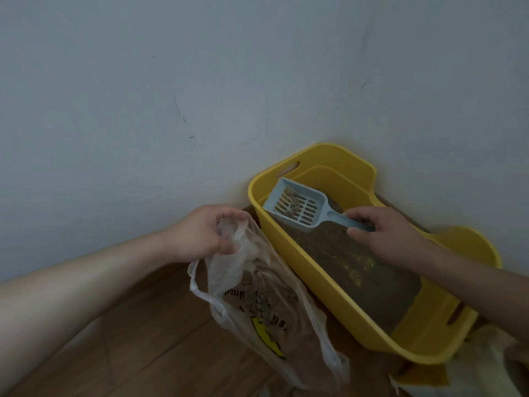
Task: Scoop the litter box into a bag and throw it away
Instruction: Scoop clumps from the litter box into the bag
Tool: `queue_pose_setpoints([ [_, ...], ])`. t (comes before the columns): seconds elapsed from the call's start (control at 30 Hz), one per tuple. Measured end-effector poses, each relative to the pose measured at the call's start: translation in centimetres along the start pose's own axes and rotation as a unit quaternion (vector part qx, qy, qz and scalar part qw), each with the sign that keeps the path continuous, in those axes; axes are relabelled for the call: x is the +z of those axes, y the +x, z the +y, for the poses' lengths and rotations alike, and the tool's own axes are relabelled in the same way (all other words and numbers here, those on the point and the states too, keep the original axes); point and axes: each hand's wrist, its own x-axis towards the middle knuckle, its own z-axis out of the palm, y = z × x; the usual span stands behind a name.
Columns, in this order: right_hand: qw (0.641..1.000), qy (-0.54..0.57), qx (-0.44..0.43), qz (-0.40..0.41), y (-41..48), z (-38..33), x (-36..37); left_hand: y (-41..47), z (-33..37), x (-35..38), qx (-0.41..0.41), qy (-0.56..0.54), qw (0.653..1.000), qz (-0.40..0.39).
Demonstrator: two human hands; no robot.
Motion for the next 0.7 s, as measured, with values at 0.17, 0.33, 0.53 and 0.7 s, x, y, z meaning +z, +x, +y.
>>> queue_pose_setpoints([
  [0.17,0.998,0.009,-0.038,-0.044,-2.8,-1.7,0.1,-1.6,-0.3,-0.6,-0.007,0.047,0.999,0.01],
  [0.33,0.992,0.001,-0.078,-0.101,-5.1,-2.5,0.3,-3.2,0.0,-0.9,-0.021,0.06,0.998,0.015],
  [0.53,0.985,-0.039,-0.085,-0.146,-5.9,-2.8,1.7,-4.3,-0.7,-1.1,-0.033,0.068,0.997,0.021],
  [0.7,0.983,-0.05,-0.091,-0.151,-5.6,-3.9,2.6,-4.7,-1.8,-1.4,-0.034,0.06,0.997,0.022],
])
